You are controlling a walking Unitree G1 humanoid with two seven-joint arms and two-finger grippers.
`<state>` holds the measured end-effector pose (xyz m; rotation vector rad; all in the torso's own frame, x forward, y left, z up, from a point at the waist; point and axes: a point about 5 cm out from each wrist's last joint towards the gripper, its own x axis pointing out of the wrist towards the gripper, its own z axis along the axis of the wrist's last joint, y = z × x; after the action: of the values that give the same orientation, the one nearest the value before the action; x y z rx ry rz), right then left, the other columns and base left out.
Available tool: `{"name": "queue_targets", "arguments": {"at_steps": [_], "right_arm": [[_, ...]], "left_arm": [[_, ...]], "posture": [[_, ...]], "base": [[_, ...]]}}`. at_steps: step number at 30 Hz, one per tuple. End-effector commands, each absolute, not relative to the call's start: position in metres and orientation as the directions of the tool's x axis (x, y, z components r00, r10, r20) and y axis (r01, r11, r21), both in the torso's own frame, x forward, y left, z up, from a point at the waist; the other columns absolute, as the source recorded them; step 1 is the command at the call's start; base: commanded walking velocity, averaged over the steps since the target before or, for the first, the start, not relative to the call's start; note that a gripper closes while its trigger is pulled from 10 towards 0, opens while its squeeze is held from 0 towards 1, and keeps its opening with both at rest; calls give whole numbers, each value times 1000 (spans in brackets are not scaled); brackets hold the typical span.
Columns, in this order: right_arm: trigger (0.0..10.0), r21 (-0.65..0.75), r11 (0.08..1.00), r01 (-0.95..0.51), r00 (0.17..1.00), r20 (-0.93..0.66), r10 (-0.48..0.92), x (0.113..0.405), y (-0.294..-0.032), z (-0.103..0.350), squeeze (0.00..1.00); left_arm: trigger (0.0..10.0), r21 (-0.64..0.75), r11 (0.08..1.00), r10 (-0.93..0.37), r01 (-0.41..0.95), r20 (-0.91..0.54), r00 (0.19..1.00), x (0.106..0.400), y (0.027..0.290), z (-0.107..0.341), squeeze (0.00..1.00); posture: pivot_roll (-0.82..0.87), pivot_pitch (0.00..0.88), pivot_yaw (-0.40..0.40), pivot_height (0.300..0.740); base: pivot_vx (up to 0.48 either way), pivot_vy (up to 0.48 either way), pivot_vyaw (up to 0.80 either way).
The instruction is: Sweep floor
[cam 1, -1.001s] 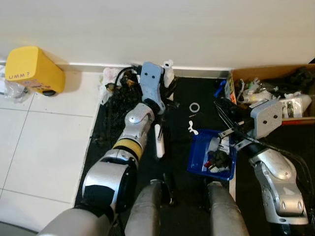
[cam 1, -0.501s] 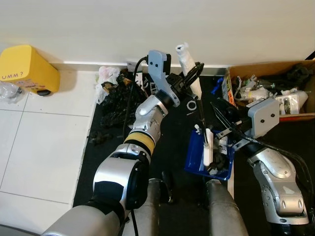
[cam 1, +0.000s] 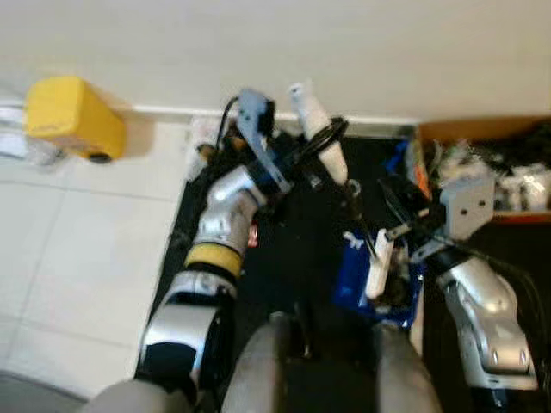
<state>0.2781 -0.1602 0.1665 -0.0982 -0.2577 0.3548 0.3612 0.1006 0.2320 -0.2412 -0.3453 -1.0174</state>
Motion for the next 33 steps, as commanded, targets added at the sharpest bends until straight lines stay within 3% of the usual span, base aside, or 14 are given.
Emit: {"name": "queue_targets", "arguments": {"at_steps": [1,2,4,6,7,8,10,12,19,24,27,33], "right_arm": [[10000,37,912,-409,899,189,396,275,-140,141,0],[10000,51,918,-394,904,198,378,275,-142,140,0],[10000,55,919,-391,906,201,373,275,-142,140,0],[10000,65,926,-373,911,212,353,275,-145,140,0],[10000,65,926,-373,911,212,353,275,-145,140,0],[10000,72,931,-358,917,217,336,275,-147,140,0],[10000,83,937,-340,923,219,315,274,-149,138,0],[10000,99,944,-315,932,218,289,272,-151,135,0],[10000,157,952,-263,944,246,221,268,-162,135,0],[10000,187,957,-222,942,295,161,272,-172,146,0],[10000,212,955,-207,935,332,129,273,-175,155,0],[10000,224,945,-240,928,338,155,271,-166,154,0]], "left_arm": [[10000,-73,572,-753,817,347,559,358,120,234,0],[10000,-96,615,-730,783,306,611,355,131,235,0],[10000,-98,632,-722,769,288,629,355,134,235,0],[10000,-195,719,-626,668,235,743,358,140,229,0],[10000,-195,719,-626,668,235,743,358,140,229,0],[10000,-262,765,-561,589,180,808,357,143,222,0],[10000,-316,797,-508,515,112,854,355,143,211,0],[10000,-296,857,-435,422,25,900,346,143,196,0],[10000,-243,926,-324,289,-114,939,331,142,182,0],[10000,-298,925,-289,236,-147,946,334,159,175,0],[10000,-288,945,-201,154,-141,969,332,177,172,0],[10000,-356,919,-240,171,-161,957,323,173,163,0]], "posture": [[59,320,275,740],[64,309,271,740],[67,304,269,740],[82,268,260,740],[82,268,260,740],[82,254,255,740],[79,244,251,740],[71,228,238,740],[63,167,208,740],[59,144,203,740],[51,107,181,740],[45,84,171,740]], "base": [[0,0,0],[0,0,0],[0,0,0],[0,0,0],[0,0,0],[0,0,0],[0,0,0],[0,0,0],[0,0,0],[0,0,0],[0,0,0],[0,0,0]]}}
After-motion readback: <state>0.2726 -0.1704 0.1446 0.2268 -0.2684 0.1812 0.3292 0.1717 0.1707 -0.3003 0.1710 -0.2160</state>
